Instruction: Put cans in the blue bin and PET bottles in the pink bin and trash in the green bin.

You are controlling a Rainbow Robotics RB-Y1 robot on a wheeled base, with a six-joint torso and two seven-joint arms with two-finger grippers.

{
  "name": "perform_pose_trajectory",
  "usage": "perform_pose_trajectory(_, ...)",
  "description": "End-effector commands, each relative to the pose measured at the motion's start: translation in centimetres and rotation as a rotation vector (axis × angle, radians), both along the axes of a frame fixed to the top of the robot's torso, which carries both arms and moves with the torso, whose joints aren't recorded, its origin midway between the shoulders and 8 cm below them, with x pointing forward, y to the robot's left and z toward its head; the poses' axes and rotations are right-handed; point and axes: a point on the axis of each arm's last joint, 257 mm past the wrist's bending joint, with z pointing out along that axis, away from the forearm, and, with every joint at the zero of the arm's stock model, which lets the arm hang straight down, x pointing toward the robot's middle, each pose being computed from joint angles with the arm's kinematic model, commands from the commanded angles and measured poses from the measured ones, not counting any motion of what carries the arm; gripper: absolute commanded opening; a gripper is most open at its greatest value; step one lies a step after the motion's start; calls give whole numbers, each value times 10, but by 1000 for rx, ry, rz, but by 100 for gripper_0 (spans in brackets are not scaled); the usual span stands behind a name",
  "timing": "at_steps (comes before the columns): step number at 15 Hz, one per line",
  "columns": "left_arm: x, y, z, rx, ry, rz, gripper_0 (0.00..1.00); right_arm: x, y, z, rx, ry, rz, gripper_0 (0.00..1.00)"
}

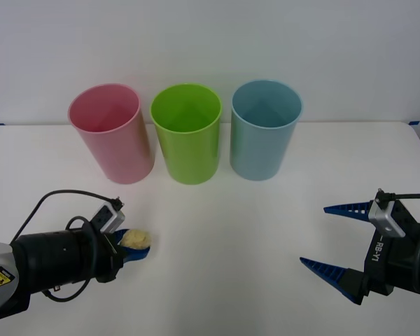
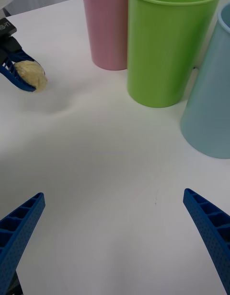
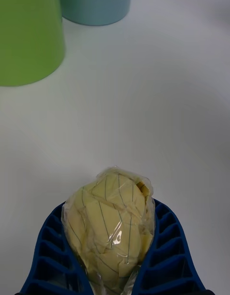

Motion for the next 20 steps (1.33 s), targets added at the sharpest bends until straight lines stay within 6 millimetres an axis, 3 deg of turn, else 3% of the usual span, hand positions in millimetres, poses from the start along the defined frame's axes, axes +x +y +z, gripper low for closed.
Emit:
perform_pose_trajectory(1, -7, -8, 14, -58, -29, -41, 0, 0, 0, 0, 0, 0, 0, 100)
perform_pose_trajectory(3, -14, -18, 20, -114, -31, -62, 0, 0, 0, 0, 0, 0, 0, 100)
perform_pose_trajectory(10, -5, -34, 64, -236, -105, -92, 0, 0, 0, 0, 0, 0, 0, 100)
perform_pose_trajectory(17, 1, -49, 129, -375, -207, -47, 0, 0, 0, 0, 0, 0, 0, 100)
perform_pose_trajectory(20, 11, -45, 159, -413, -293, 17, 0, 0, 0, 0, 0, 0, 0, 100)
